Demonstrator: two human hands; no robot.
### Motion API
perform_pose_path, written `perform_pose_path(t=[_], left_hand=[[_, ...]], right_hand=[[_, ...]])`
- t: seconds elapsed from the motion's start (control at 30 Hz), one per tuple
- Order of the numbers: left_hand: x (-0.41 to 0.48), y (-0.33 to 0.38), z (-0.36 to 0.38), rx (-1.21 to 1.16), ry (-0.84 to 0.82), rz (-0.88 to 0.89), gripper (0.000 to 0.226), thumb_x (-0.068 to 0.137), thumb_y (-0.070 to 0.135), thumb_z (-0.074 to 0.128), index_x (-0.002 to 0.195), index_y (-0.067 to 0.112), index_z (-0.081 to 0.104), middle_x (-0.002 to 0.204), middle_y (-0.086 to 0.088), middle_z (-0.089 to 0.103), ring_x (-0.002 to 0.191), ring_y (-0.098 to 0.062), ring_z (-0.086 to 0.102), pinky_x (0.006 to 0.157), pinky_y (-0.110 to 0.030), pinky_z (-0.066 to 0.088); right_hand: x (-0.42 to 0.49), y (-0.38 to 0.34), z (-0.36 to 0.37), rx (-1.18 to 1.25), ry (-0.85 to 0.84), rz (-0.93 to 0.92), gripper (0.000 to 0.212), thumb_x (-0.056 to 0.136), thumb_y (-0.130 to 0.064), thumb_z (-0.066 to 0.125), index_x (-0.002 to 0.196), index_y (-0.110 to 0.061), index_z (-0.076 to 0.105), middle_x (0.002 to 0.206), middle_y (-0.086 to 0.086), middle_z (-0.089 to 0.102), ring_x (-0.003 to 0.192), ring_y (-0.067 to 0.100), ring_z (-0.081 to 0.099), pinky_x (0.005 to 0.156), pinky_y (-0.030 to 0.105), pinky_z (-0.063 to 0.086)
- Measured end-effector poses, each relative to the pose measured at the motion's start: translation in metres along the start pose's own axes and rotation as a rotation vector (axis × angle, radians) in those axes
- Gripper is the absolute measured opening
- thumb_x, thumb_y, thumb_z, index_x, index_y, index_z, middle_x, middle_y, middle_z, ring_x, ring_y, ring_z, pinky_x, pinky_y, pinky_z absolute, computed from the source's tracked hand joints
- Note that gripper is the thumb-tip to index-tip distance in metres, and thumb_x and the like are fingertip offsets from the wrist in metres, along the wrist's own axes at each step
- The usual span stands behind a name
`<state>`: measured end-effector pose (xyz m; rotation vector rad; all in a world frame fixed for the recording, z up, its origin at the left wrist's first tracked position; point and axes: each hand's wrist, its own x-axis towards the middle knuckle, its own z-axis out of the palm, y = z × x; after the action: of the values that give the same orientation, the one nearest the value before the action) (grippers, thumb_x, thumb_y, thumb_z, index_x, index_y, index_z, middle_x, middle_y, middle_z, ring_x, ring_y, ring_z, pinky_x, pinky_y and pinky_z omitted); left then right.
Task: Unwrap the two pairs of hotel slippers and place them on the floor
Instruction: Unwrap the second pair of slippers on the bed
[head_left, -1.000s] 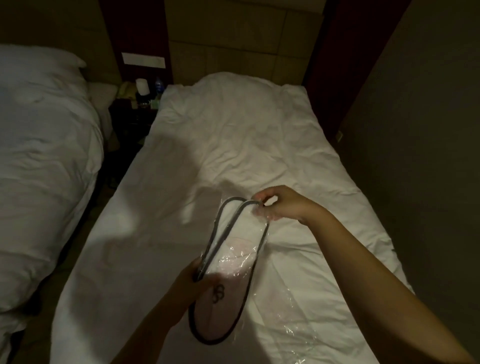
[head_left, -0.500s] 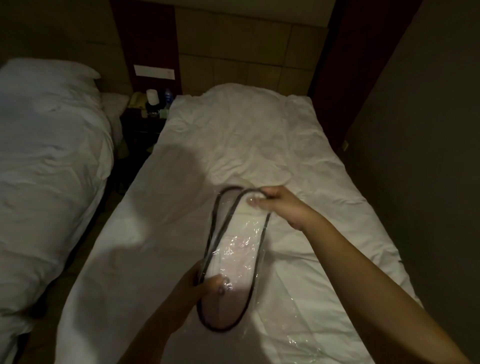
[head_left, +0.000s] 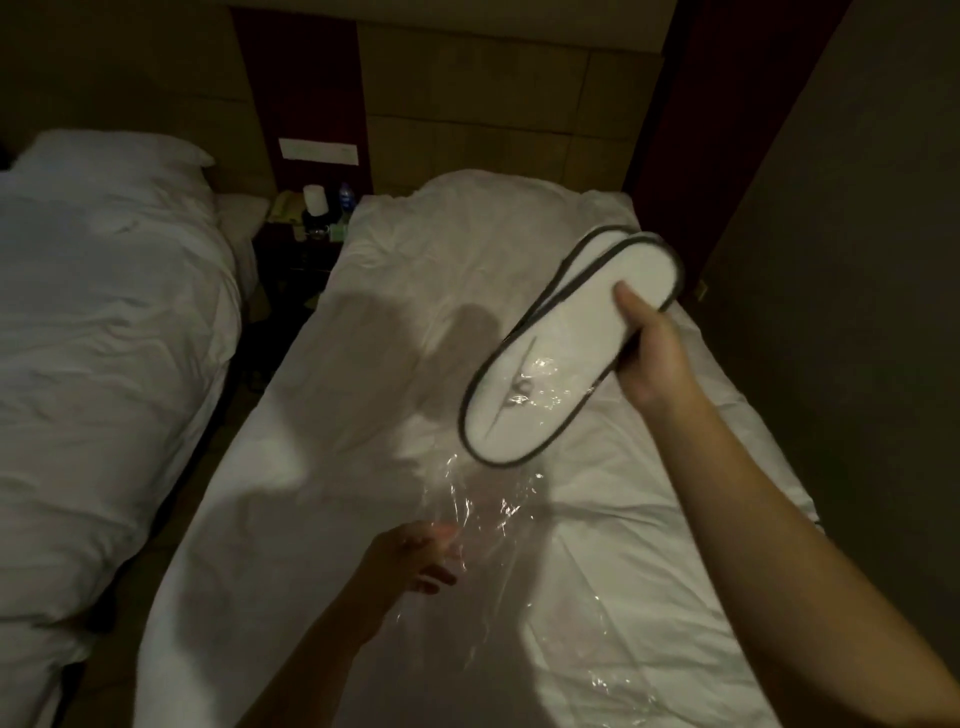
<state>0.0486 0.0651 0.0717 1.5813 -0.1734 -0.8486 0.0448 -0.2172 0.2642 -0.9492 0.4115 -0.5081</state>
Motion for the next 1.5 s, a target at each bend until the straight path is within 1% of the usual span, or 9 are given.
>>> perform_pose_path(t=[0.2,0.5,0.63,0.7,0.87,0.97,1.1,1.33,1.5], left_hand=[[0.019,-0.015,-0.022,-0.161,0.19,-0.119,0.015,0.084,0.011,0.065,0.098,0.014,0.069,0.083,-0.01,0.074,0.052,-0.021,0.07,0.055,-0.026,0.051],[0.053,-0.045,-0.041,-0.059,0.371,-0.3,0.01,0.083,0.002,0.063,0.081,0.012,0.065,0.069,-0.008,0.065,0.035,-0.012,0.063,0.043,-0.018,0.041],[0.074,-0.064,-0.036,0.005,0.372,-0.441,0.014,0.085,0.012,0.065,0.072,0.007,0.063,0.058,-0.002,0.065,0.055,-0.019,0.06,0.057,-0.025,0.035],[0.079,-0.064,-0.025,0.047,0.306,-0.48,0.027,0.083,0.024,0.068,0.098,0.002,0.065,0.074,-0.005,0.073,0.073,-0.023,0.064,0.064,-0.027,0.037],[0.091,-0.049,0.0,0.185,0.388,-0.316,0.079,0.083,0.032,0.067,0.145,0.004,0.026,0.15,-0.02,0.035,0.134,-0.035,0.041,0.107,-0.042,0.035],[0.088,-0.011,0.02,0.092,0.342,-0.136,0.046,0.096,0.024,0.047,0.136,0.003,0.042,0.146,-0.017,0.043,0.131,-0.032,0.044,0.108,-0.04,0.035],[0.055,0.038,0.058,-0.041,-0.125,0.043,0.024,0.096,0.033,0.044,0.106,0.025,0.064,0.103,0.006,0.072,0.094,-0.009,0.066,0.077,-0.02,0.052],[0.033,0.05,0.046,-0.163,-0.066,0.19,0.023,0.08,0.016,0.071,0.103,0.014,0.071,0.098,-0.005,0.077,0.086,-0.017,0.072,0.073,-0.028,0.056],[0.033,0.069,0.017,-0.22,-0.022,0.19,0.037,0.077,0.037,0.07,0.107,0.016,0.07,0.104,-0.009,0.076,0.096,-0.025,0.072,0.08,-0.034,0.058]], right_hand=[[-0.003,-0.022,-0.012,-0.09,0.12,-0.218,0.049,0.088,-0.015,0.065,0.134,-0.008,0.051,0.13,0.011,0.064,0.117,0.025,0.062,0.1,0.043,0.05],[-0.018,0.01,-0.072,-0.275,0.238,-0.112,0.034,0.083,-0.016,0.07,0.116,-0.014,0.065,0.113,0.01,0.073,0.098,0.022,0.072,0.083,0.038,0.059],[-0.028,0.04,-0.093,-0.264,0.258,-0.01,0.036,0.082,-0.016,0.07,0.117,-0.008,0.065,0.108,0.012,0.075,0.096,0.026,0.073,0.08,0.037,0.059],[-0.031,0.049,-0.099,-0.252,0.27,0.038,0.04,0.082,-0.017,0.071,0.12,-0.006,0.063,0.111,0.015,0.073,0.1,0.029,0.071,0.082,0.039,0.059],[-0.037,0.071,-0.095,-0.224,0.278,0.085,0.038,0.082,-0.015,0.071,0.118,-0.004,0.065,0.112,0.019,0.072,0.098,0.031,0.071,0.082,0.041,0.059],[-0.037,0.08,-0.087,-0.208,0.289,0.114,0.038,0.083,-0.013,0.07,0.119,-0.003,0.063,0.115,0.021,0.07,0.105,0.036,0.068,0.093,0.049,0.054],[-0.039,0.099,-0.066,-0.209,0.294,0.134,0.036,0.084,-0.012,0.069,0.118,-0.001,0.063,0.116,0.022,0.069,0.105,0.037,0.067,0.095,0.051,0.052],[-0.052,0.114,-0.048,-0.211,0.085,0.267,0.053,0.09,-0.054,0.046,0.117,-0.013,0.066,0.105,0.015,0.071,0.093,0.029,0.068,0.079,0.037,0.051],[-0.079,0.128,-0.045,-0.493,-0.109,0.37,0.031,0.094,-0.031,0.053,0.099,-0.008,0.073,0.077,0.007,0.07,0.068,0.019,0.064,0.056,0.024,0.048]])
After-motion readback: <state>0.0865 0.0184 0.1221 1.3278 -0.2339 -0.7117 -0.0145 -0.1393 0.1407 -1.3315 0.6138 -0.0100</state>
